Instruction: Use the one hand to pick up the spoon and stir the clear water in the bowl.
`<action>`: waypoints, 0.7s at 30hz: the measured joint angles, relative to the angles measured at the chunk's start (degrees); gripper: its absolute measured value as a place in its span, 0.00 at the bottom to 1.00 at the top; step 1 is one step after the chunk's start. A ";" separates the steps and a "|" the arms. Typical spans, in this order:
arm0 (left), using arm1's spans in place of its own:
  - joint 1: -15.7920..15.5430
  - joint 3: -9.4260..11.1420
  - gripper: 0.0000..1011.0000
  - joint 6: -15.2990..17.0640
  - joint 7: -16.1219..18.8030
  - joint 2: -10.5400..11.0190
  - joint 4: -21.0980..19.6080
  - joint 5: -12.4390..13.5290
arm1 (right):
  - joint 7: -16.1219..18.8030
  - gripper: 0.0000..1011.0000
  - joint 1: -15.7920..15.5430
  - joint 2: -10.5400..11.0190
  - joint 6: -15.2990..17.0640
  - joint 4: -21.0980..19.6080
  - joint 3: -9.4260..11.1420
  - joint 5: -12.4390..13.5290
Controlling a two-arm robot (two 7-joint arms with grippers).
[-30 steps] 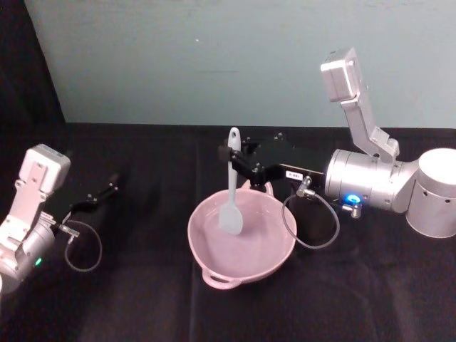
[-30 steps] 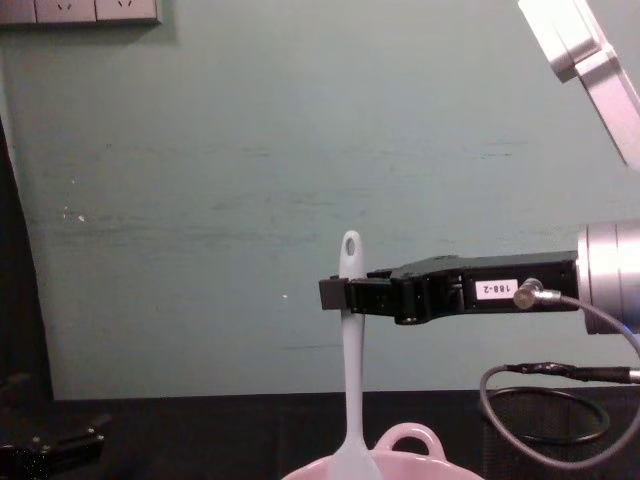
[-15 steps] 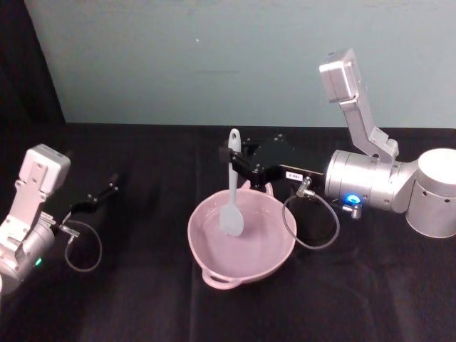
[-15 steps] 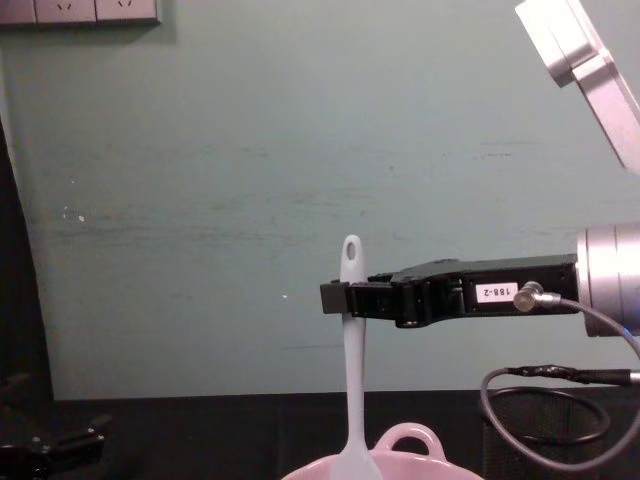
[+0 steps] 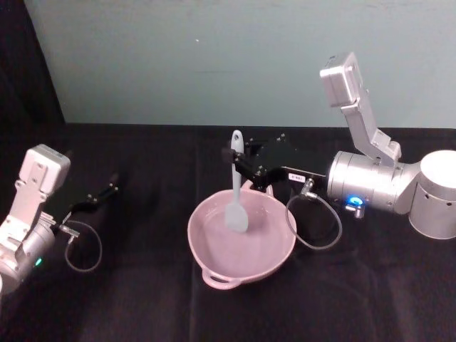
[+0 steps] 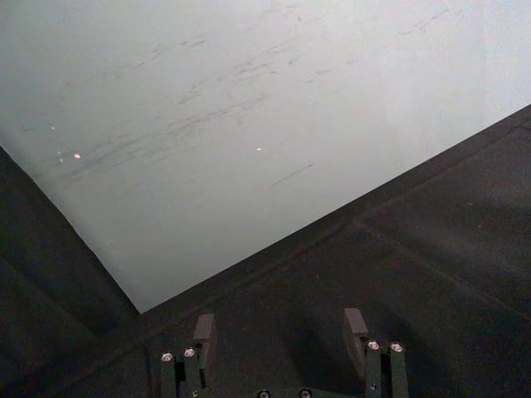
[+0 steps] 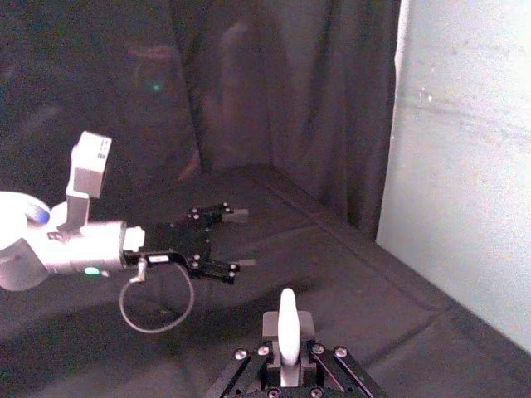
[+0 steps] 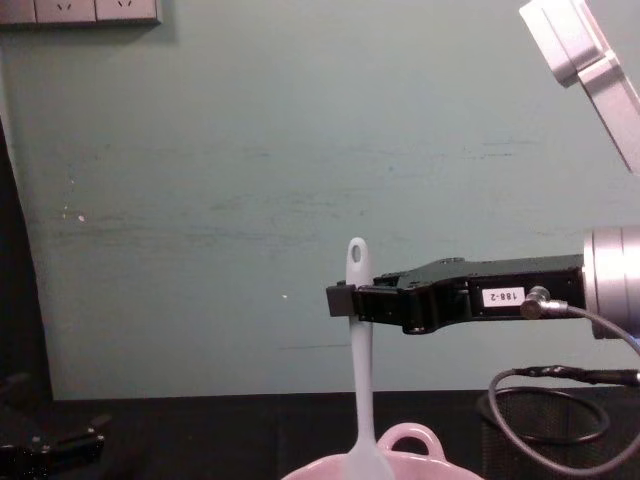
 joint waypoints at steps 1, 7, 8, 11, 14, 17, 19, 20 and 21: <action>0.00 0.00 0.99 0.00 0.00 0.00 0.00 0.00 | -0.07 0.12 0.00 0.10 -0.27 -0.12 -0.04 -0.52; 0.00 0.00 0.99 0.00 0.00 0.00 0.00 0.00 | -0.50 0.12 -0.28 0.33 -3.04 -0.95 -0.55 -4.74; 0.00 0.00 0.99 0.00 0.00 0.00 0.00 0.00 | -0.42 0.12 -0.51 0.11 -3.62 -0.81 -0.54 -5.06; 0.00 0.00 0.99 0.00 0.00 0.00 0.00 0.00 | -0.06 0.12 -0.83 -0.22 -4.01 -0.57 -0.46 -5.20; 0.00 0.00 0.99 0.00 0.00 0.00 0.00 0.00 | 0.39 0.12 -1.24 -0.66 -4.34 -0.41 -0.25 -5.43; 0.00 0.00 0.99 0.00 0.00 0.00 0.00 0.00 | 0.66 0.12 -1.71 -1.09 -4.77 -0.41 -0.10 -5.81; 0.00 0.00 0.99 0.00 0.00 0.00 0.00 0.00 | 0.92 0.12 -2.01 -1.37 -5.12 -0.41 -0.05 -6.09; 0.00 0.00 0.99 0.00 0.00 0.00 0.00 0.00 | 1.00 0.12 -2.11 -1.49 -5.25 -0.40 -0.03 -6.22; 0.00 0.00 0.99 0.00 0.00 0.00 0.00 0.00 | 1.31 0.12 -2.27 -1.75 -5.50 -0.25 -0.02 -6.45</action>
